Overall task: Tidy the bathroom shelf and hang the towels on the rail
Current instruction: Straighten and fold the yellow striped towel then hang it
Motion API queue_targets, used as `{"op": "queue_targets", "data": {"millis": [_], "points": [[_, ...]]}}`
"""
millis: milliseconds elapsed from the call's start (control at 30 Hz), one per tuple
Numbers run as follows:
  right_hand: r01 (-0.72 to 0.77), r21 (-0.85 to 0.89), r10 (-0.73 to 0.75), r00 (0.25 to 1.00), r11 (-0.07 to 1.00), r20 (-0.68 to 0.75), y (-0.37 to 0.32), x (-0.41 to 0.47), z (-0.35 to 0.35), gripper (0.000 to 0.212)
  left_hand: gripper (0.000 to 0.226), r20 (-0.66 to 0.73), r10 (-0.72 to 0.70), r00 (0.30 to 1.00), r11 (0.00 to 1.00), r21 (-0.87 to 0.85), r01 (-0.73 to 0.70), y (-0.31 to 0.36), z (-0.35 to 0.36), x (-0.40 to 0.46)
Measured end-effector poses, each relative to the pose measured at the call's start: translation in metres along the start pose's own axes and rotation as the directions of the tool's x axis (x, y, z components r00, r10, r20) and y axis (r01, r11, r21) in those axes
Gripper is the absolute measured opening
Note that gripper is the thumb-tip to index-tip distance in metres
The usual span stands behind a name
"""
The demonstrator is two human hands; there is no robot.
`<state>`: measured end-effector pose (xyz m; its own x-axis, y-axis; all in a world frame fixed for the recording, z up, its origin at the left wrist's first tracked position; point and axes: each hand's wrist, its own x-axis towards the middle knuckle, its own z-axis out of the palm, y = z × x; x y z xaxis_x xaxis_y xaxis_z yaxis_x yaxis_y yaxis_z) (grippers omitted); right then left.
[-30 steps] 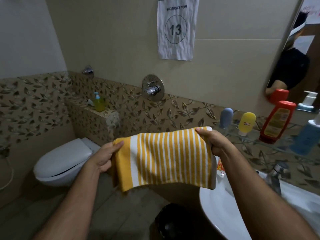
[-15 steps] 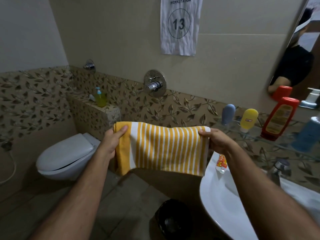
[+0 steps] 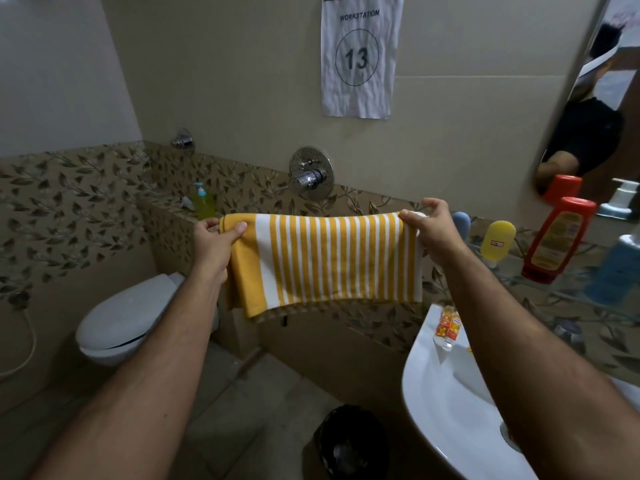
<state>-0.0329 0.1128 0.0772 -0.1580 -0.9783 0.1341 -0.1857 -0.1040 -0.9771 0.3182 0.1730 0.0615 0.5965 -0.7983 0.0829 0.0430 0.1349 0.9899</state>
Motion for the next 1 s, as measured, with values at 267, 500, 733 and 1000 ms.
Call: {"op": "queue_targets", "data": {"millis": [267,500,733,1000], "points": [[0.084,-0.1,-0.061,0.975,0.991,0.214,-0.014,-0.006,-0.009,0.066,0.065,0.177,0.008,0.984,0.99,0.137,-0.032,0.018,-0.009,0.019],[0.217,-0.443,-0.225,0.974,0.87,0.037,-0.024,-0.002,-0.008,0.038,0.042,0.183,0.13,0.975,0.888,0.417,-0.197,0.033,-0.007,0.02],[0.266,-0.159,-0.27,0.963,0.951,-0.003,-0.047,0.003,-0.015,0.028,0.043,0.103,0.091,0.99,0.964,0.24,-0.113,0.064,0.0,0.021],[0.39,-0.665,-0.527,0.85,0.637,-0.007,-0.061,0.002,-0.028,0.024,0.028,0.209,0.232,0.95,0.851,0.431,-0.302,0.047,-0.007,0.021]]}}
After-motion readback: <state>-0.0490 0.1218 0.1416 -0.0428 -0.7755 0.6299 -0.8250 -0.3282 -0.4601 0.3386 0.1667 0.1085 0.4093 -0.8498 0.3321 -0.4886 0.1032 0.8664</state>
